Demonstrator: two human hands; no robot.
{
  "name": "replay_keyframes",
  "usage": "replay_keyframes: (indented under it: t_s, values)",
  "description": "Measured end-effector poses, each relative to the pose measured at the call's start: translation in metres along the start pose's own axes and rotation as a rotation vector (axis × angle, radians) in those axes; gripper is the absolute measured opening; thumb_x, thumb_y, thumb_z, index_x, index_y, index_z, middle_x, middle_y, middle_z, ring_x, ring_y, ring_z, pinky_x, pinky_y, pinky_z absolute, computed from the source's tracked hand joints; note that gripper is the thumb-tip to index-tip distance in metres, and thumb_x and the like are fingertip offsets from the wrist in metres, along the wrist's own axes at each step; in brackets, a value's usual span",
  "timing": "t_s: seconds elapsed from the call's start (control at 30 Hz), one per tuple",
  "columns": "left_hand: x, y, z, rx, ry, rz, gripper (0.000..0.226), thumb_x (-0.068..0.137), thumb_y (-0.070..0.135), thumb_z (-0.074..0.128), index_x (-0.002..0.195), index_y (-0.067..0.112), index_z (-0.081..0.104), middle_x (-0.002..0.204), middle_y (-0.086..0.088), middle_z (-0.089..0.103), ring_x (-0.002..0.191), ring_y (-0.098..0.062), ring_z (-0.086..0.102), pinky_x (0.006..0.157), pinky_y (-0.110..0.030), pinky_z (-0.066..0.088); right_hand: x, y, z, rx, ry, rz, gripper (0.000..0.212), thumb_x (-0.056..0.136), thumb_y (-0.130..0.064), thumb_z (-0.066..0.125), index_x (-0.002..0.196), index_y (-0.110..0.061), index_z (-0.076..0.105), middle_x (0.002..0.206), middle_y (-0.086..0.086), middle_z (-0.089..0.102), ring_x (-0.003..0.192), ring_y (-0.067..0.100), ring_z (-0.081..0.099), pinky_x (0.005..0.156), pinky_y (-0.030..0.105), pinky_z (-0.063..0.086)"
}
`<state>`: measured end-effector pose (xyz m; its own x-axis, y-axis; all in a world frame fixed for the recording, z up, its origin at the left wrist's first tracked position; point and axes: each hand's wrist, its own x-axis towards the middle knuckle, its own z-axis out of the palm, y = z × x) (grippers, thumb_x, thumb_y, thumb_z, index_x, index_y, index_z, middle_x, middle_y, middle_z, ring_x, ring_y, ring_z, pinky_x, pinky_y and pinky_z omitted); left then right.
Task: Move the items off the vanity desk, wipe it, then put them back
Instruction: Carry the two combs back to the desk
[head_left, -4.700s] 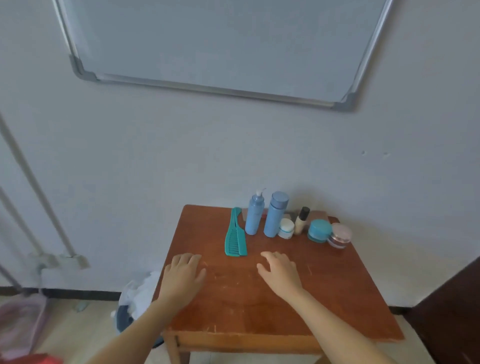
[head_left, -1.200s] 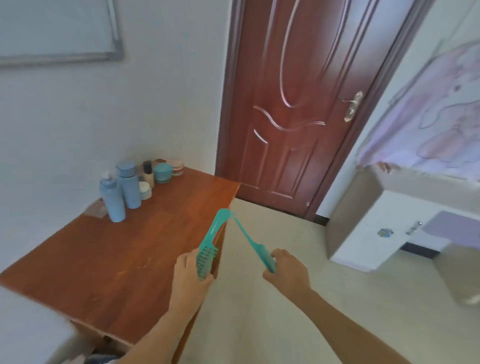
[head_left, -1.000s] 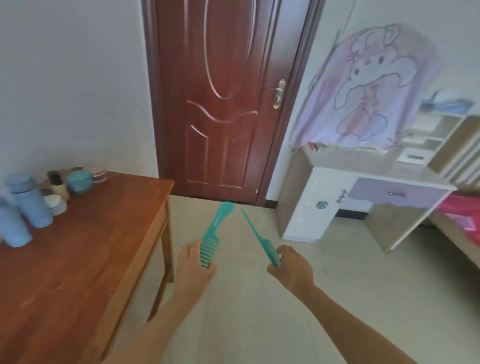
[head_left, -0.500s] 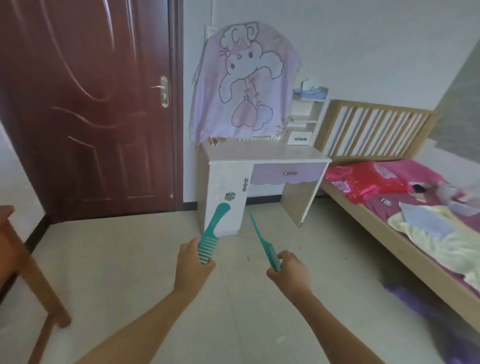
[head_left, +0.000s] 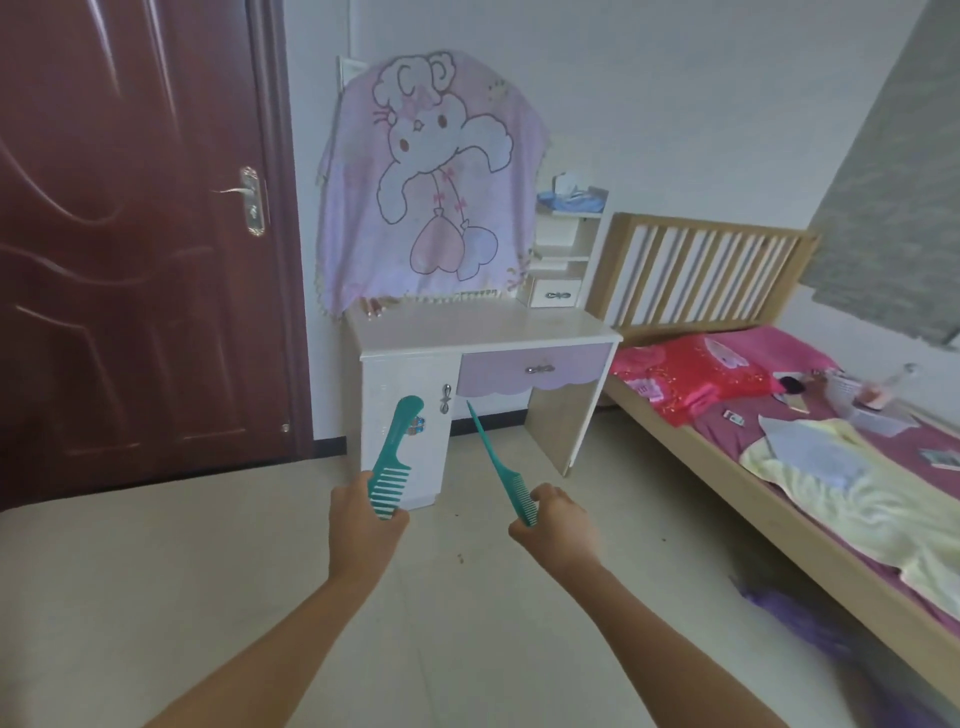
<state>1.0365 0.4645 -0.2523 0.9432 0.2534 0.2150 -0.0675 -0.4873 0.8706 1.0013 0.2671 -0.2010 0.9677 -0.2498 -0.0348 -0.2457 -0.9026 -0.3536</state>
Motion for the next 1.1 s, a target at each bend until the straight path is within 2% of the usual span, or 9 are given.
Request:
replay_keyframes:
  t_s: [0.1, 0.23, 0.33, 0.43, 0.53, 0.63, 0.73, 1.0, 1.1]
  values:
    - [0.051, -0.006, 0.016, -0.034, 0.025, -0.014, 0.037, 0.066, -0.001, 0.061, 0.102, 0.006, 0.056, 0.092, -0.011, 0.054, 0.094, -0.025, 0.046, 0.070, -0.034, 0.045, 0.052, -0.022, -0.003, -0.026, 0.004, -0.049, 0.037, 0.082, -0.028, 0.055, 0.116, -0.014, 0.049, 0.115, 0.003, 0.057, 0.097, 0.020, 0.057, 0.066, 0.024, 0.041]
    - [0.117, -0.004, 0.034, -0.054, 0.030, -0.043, 0.032, 0.064, -0.003, 0.061, 0.094, 0.005, 0.056, 0.084, -0.012, 0.054, 0.085, -0.032, 0.052, 0.061, -0.032, 0.042, 0.117, -0.048, -0.005, -0.017, -0.010, -0.080, 0.036, 0.083, -0.026, 0.054, 0.116, -0.013, 0.048, 0.115, 0.003, 0.055, 0.095, 0.020, 0.057, 0.067, 0.025, 0.041]
    - [0.159, 0.002, 0.049, -0.054, 0.037, -0.017, 0.031, 0.065, -0.004, 0.061, 0.094, 0.006, 0.057, 0.083, -0.008, 0.051, 0.083, -0.027, 0.050, 0.065, -0.034, 0.046, 0.162, -0.055, -0.003, -0.003, -0.002, -0.077, 0.036, 0.082, -0.026, 0.054, 0.116, -0.014, 0.048, 0.116, 0.003, 0.055, 0.096, 0.021, 0.057, 0.069, 0.026, 0.043]
    - [0.189, 0.005, 0.071, -0.037, 0.023, -0.014, 0.028, 0.066, -0.005, 0.061, 0.090, 0.008, 0.055, 0.081, -0.006, 0.050, 0.077, -0.021, 0.046, 0.058, -0.028, 0.039, 0.198, -0.052, 0.002, -0.026, -0.019, -0.058, 0.038, 0.083, -0.028, 0.055, 0.117, -0.015, 0.048, 0.116, 0.002, 0.056, 0.096, 0.019, 0.057, 0.067, 0.023, 0.040]
    - [0.218, -0.002, 0.097, -0.013, -0.011, -0.017, 0.025, 0.064, -0.002, 0.063, 0.087, 0.006, 0.057, 0.079, -0.011, 0.055, 0.068, -0.023, 0.050, 0.050, -0.024, 0.036, 0.233, -0.043, 0.009, -0.007, -0.040, -0.027, 0.038, 0.083, -0.028, 0.056, 0.118, -0.015, 0.048, 0.117, 0.002, 0.056, 0.095, 0.017, 0.058, 0.066, 0.020, 0.042]
    - [0.247, -0.002, 0.122, -0.004, -0.017, -0.049, 0.029, 0.066, 0.000, 0.064, 0.094, 0.005, 0.056, 0.086, -0.012, 0.053, 0.074, -0.024, 0.051, 0.058, -0.030, 0.043, 0.277, -0.034, 0.008, 0.029, -0.038, -0.013, 0.038, 0.084, -0.027, 0.056, 0.118, -0.015, 0.047, 0.117, 0.002, 0.057, 0.094, 0.017, 0.059, 0.068, 0.023, 0.049]
    - [0.280, 0.007, 0.146, 0.002, -0.004, -0.045, 0.031, 0.073, 0.003, 0.065, 0.099, 0.012, 0.051, 0.095, -0.007, 0.047, 0.080, -0.018, 0.048, 0.066, -0.027, 0.042, 0.329, -0.027, 0.004, 0.049, -0.032, -0.019, 0.037, 0.083, -0.028, 0.056, 0.117, -0.016, 0.047, 0.112, 0.003, 0.060, 0.087, 0.018, 0.061, 0.070, 0.027, 0.052]
    - [0.378, 0.026, 0.212, 0.010, 0.102, -0.117, 0.034, 0.075, 0.000, 0.066, 0.105, 0.007, 0.051, 0.096, -0.010, 0.046, 0.069, -0.009, 0.046, 0.055, -0.013, 0.036, 0.478, -0.014, -0.003, 0.088, -0.107, -0.125, 0.037, 0.080, -0.027, 0.057, 0.113, -0.013, 0.050, 0.108, 0.003, 0.058, 0.086, 0.019, 0.061, 0.076, 0.031, 0.053]
    - [0.396, 0.023, 0.235, 0.002, 0.134, -0.136, 0.032, 0.071, -0.004, 0.066, 0.095, 0.011, 0.051, 0.088, -0.008, 0.049, 0.070, -0.008, 0.046, 0.057, -0.014, 0.035, 0.521, -0.013, 0.006, 0.046, -0.140, -0.168, 0.036, 0.081, -0.029, 0.056, 0.114, -0.014, 0.050, 0.111, 0.001, 0.058, 0.092, 0.020, 0.060, 0.078, 0.029, 0.050]
